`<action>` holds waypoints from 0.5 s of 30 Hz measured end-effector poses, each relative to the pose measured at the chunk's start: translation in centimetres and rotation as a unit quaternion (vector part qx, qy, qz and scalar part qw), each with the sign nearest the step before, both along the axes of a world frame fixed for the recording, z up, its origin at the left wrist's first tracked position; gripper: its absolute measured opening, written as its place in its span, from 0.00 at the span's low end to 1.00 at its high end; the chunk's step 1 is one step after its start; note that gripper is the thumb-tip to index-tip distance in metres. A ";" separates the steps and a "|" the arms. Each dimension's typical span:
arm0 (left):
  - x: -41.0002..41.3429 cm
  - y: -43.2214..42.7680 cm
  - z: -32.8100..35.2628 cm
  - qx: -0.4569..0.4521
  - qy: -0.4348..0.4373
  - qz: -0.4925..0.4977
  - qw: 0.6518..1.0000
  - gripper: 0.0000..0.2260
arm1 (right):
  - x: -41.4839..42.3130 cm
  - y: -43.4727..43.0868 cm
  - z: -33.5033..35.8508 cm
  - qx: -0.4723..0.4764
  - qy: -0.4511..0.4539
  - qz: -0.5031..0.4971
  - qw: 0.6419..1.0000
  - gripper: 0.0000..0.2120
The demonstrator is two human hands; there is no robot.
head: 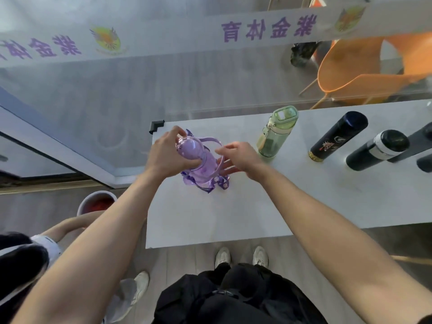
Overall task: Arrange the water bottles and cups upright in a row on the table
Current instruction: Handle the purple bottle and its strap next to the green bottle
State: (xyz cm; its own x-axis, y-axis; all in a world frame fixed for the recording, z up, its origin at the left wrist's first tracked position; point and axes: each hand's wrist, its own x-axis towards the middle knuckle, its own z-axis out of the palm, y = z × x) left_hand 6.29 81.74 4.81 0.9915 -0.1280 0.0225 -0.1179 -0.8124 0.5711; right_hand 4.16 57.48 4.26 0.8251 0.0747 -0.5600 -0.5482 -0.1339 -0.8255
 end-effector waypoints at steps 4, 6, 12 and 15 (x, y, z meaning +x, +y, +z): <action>0.2 -0.5 -0.7 -0.020 -0.011 0.019 1.000 0.36 | 2.2 2.1 3.9 -0.181 -0.086 0.069 0.977 0.15; 0.0 -0.4 -1.2 -0.059 -0.003 0.018 0.998 0.38 | 3.2 2.9 5.6 -0.260 -0.138 0.086 0.952 0.15; -2.9 -0.4 -4.6 -0.157 0.108 -0.006 0.982 0.61 | 3.8 2.3 7.1 -0.268 -0.143 0.079 0.950 0.16; -3.4 -0.8 -7.1 -0.112 0.206 -0.011 0.972 0.72 | 3.6 1.5 7.7 -0.255 -0.151 0.064 0.953 0.17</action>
